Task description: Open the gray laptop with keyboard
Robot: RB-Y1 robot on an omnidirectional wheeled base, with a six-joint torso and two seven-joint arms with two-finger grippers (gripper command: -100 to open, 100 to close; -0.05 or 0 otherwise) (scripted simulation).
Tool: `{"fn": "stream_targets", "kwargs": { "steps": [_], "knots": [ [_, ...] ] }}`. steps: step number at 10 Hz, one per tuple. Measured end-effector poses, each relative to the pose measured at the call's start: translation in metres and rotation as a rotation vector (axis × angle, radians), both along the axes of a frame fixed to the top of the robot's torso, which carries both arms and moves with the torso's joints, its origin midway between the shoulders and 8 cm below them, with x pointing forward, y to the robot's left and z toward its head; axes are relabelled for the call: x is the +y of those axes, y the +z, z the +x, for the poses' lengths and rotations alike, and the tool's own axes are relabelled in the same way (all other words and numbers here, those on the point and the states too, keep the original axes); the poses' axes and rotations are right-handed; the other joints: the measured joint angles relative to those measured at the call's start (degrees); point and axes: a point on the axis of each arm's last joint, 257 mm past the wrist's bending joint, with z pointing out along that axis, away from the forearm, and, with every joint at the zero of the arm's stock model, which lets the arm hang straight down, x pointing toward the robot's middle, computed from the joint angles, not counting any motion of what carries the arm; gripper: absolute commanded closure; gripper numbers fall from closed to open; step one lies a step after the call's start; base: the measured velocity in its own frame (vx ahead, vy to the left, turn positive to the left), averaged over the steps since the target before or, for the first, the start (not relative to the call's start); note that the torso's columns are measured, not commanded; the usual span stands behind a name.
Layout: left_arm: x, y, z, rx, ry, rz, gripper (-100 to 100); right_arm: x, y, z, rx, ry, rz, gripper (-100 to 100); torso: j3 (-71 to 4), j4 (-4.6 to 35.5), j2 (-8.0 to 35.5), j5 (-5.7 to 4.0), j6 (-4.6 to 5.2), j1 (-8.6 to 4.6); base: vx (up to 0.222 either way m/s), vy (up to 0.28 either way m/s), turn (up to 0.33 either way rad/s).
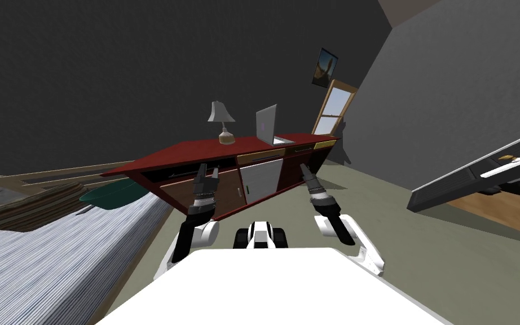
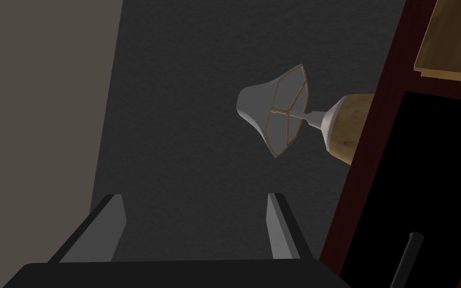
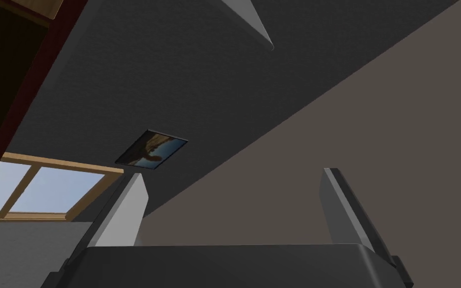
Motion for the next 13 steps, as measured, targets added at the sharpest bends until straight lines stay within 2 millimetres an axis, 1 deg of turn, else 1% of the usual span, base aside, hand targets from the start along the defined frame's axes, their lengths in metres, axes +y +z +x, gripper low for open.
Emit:
{"fn": "stream_targets", "kwargs": {
  "steps": [3, 6, 8, 9, 10, 12, 13],
  "knots": [
    [0.0, 0.0, 0.0, 0.0, 0.0, 0.0, 0, 0.006, -0.014, 0.011, 0.02, -0.022, -0.131, -100, 0.0, 0.0, -0.1, -0.02, 0.02, -0.07, -0.052, 0.016, 0.04],
    [0.0, 0.0, 0.0, 0.0, 0.0, 0.0, 0, 0.008, -0.021, 0.02, 0.029, -0.044, -0.247, -100, 0.0, 0.0, 0.0, -0.01, 0.02, -0.03, -0.061, 0.021, 0.081],
    [0.0, 0.0, 0.0, 0.0, 0.0, 0.0, 0, 0.007, -0.03, 0.03, 0.038, -0.064, -0.344, -100, 0.0, 0.0, 0.0, -0.01, 0.02, -0.03, -0.046, 0.017, 0.029],
    [0.0, 0.0, 0.0, 0.0, 0.0, 0.0, 0, 0.008, -0.032, 0.031, 0.038, -0.071, -0.372, -100, -0.1, 0.0, -0.1, -0.02, 0.03, -0.08, -0.05, 0.028, 0.109],
    [0.0, 0.0, 0.0, 0.0, 0.0, 0.0, 0, 0.006, -0.036, 0.038, 0.041, -0.081, -0.424, -100, 0.0, 0.0, -0.1, -0.01, -0.02, -0.02, -0.054, 0.02, 0.064],
    [0.0, 0.0, 0.0, 0.0, 0.0, 0.0, 0, 0.005, -0.041, 0.042, 0.043, -0.098, -0.492, -100, 0.0, 0.0, -0.1, -0.02, 0.03, -0.09, -0.041, 0.01, 0.056],
    [0.0, 0.0, 0.0, 0.0, 0.0, 0.0, 0, 0.001, -0.044, 0.048, 0.044, -0.11, -0.545, -100, 0.0, 0.0, 0.0, -0.01, -0.02, -0.04, -0.054, 0.019, 0.08]
  ]
}}
